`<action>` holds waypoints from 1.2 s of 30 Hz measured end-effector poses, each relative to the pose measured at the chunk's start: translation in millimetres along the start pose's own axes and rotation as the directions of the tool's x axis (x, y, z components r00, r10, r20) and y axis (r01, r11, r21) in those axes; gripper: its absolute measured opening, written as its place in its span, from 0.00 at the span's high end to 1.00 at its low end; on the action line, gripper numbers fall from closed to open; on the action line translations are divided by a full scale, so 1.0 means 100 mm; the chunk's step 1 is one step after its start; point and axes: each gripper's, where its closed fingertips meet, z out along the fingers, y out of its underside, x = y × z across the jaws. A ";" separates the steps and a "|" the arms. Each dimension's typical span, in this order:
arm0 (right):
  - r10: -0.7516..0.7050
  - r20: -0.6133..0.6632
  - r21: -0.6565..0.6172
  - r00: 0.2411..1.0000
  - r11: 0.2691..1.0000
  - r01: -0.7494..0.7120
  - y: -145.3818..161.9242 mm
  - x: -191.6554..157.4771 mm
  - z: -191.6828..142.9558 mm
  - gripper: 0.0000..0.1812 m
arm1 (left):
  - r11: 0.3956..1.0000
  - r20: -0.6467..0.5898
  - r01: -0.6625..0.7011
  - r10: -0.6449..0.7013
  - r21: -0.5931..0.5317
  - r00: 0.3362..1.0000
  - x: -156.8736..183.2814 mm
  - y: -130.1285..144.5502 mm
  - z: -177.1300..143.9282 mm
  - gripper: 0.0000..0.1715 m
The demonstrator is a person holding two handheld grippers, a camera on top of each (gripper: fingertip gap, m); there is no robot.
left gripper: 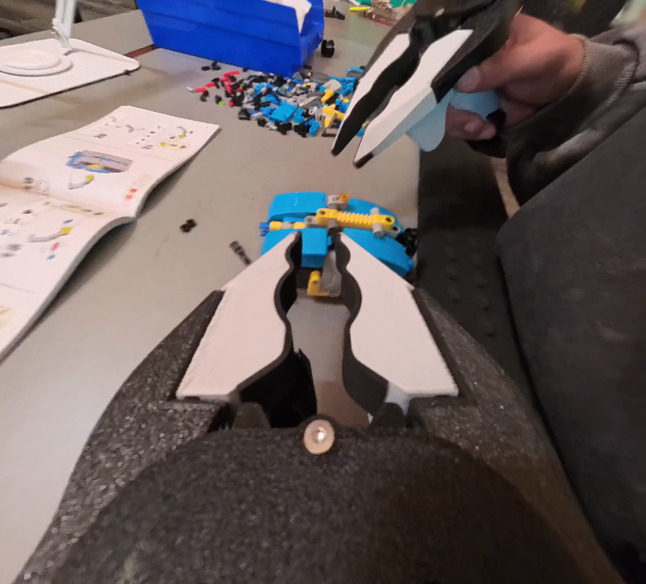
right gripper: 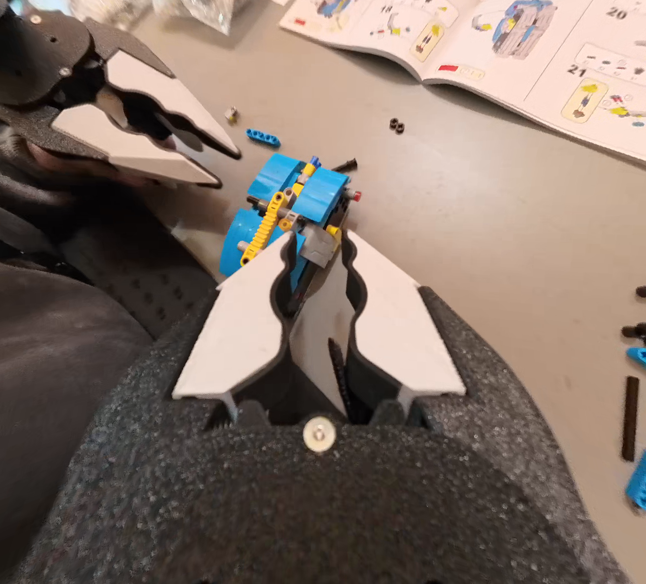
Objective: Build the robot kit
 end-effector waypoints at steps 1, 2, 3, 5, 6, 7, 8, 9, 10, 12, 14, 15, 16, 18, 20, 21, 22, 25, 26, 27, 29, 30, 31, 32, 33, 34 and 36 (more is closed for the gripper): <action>0.010 0.025 0.043 1.000 0.999 -0.011 -0.02 0.03 -0.02 0.86 | 1.000 0.027 -0.012 0.013 -0.019 1.000 -0.07 0.02 -0.09 0.89; 0.009 0.063 0.092 0.998 0.996 -0.015 -0.05 0.04 -0.04 0.86 | 0.998 0.071 -0.024 0.028 -0.060 0.997 -0.17 0.07 -0.18 0.89; -0.004 0.105 0.150 0.994 0.989 -0.012 -0.10 0.05 -0.07 0.86 | 0.992 0.115 -0.029 0.043 -0.120 0.992 -0.28 0.15 -0.28 0.89; -0.031 0.171 0.222 0.985 0.975 -0.008 -0.20 0.11 -0.11 0.83 | 0.972 0.194 -0.029 0.076 -0.234 0.978 -0.47 0.32 -0.49 0.89; -0.036 0.190 0.211 0.981 0.977 -0.005 -0.20 0.17 -0.09 0.83 | 0.962 0.223 -0.025 0.089 -0.273 0.971 -0.54 0.38 -0.59 0.89; -0.040 0.200 0.179 0.979 0.984 0.003 -0.18 0.24 -0.04 0.83 | 0.952 0.238 -0.012 0.089 -0.307 0.967 -0.57 0.44 -0.69 0.89; -0.052 0.208 0.153 0.977 0.988 0.020 -0.17 0.30 0.02 0.83 | 0.940 0.251 0.009 0.082 -0.340 0.964 -0.60 0.51 -0.77 0.89; -0.070 0.214 0.141 0.974 0.989 0.040 -0.18 0.36 0.08 0.84 | 0.929 0.266 0.034 0.070 -0.367 0.961 -0.62 0.58 -0.84 0.89; -0.085 0.209 0.140 0.974 0.989 0.056 -0.19 0.45 0.16 0.88 | 0.920 0.278 0.060 0.055 -0.388 0.959 -0.64 0.64 -0.89 0.89; -0.099 0.202 0.167 0.974 0.984 0.065 -0.24 0.60 0.31 0.90 | 0.901 0.297 0.104 0.028 -0.421 0.955 -0.64 0.74 -0.93 0.89; -0.083 0.212 0.200 0.974 0.979 0.040 -0.25 0.69 0.44 0.90 | 0.889 0.342 0.127 0.035 -0.439 0.939 -0.70 0.79 -0.93 0.89; -0.064 0.228 0.174 0.972 0.984 0.024 -0.22 0.70 0.48 0.87 | 0.887 0.365 0.133 0.042 -0.441 0.930 -0.74 0.80 -0.92 0.89; -0.058 0.247 0.148 0.967 0.989 0.021 -0.20 0.66 0.47 0.86 | 0.883 0.381 0.146 0.040 -0.447 0.924 -0.77 0.82 -0.91 0.88; -0.105 0.220 0.209 0.970 0.976 0.058 -0.23 0.62 0.42 0.88 | 0.876 0.391 0.171 0.022 -0.452 0.920 -0.82 0.88 -0.87 0.85; -0.126 0.186 0.214 0.974 0.973 0.085 -0.21 0.63 0.40 0.89 | 0.875 0.379 0.175 0.010 -0.451 0.925 -0.85 0.90 -0.81 0.85; -0.126 0.185 0.202 0.975 0.976 0.088 -0.18 0.63 0.41 0.89 | 0.873 0.371 0.177 0.005 -0.455 0.929 -0.86 0.92 -0.78 0.85; -0.121 0.192 0.192 0.974 0.978 0.084 -0.16 0.62 0.41 0.89 | 0.867 0.358 0.180 -0.002 -0.464 0.934 -0.86 0.93 -0.74 0.87; -0.107 0.202 0.173 0.974 0.982 0.072 -0.14 0.63 0.43 0.89 | 0.859 0.352 0.167 0.016 -0.484 0.936 -0.89 0.93 -0.70 0.90; -0.106 0.199 0.177 0.974 0.982 0.071 -0.14 0.64 0.43 0.90 | 0.853 0.357 0.166 0.026 -0.494 0.934 -0.89 0.93 -0.70 0.91; -0.106 0.197 0.184 0.975 0.981 0.070 -0.15 0.64 0.42 0.90 | 0.852 0.371 0.162 0.041 -0.498 0.928 -0.90 0.92 -0.72 0.91; -0.107 0.203 0.198 0.973 0.978 0.067 -0.17 0.63 0.39 0.90 | 0.877 0.377 0.162 0.023 -0.452 0.926 -0.84 0.81 -0.69 0.91; -0.113 0.211 0.210 0.971 0.975 0.068 -0.19 0.61 0.38 0.90 | 0.904 0.359 0.171 -0.022 -0.391 0.933 -0.75 0.70 -0.63 0.91; -0.127 0.228 0.228 0.965 0.971 0.074 -0.22 0.56 0.35 0.90 | 0.932 0.325 0.189 -0.082 -0.311 0.942 -0.62 0.56 -0.54 0.91; -0.151 0.260 0.253 0.954 0.964 0.083 -0.25 0.48 0.31 0.90 | 0.951 0.274 0.216 -0.152 -0.221 0.950 -0.48 0.40 -0.43 0.91; -0.185 0.308 0.287 0.933 0.953 0.094 -0.28 0.34 0.25 0.90 | 0.959 0.213 0.252 -0.221 -0.130 0.952 -0.33 0.25 -0.32 0.91; -0.223 0.361 0.320 0.906 0.942 0.104 -0.30 0.19 0.19 0.90 | 0.954 0.154 0.294 -0.284 -0.049 0.946 -0.20 0.11 -0.22 0.91; -0.301 0.426 0.359 0.853 0.922 0.146 -0.29 -0.05 0.09 0.90 | 0.919 0.046 0.391 -0.394 0.054 0.918 -0.02 -0.06 -0.07 0.91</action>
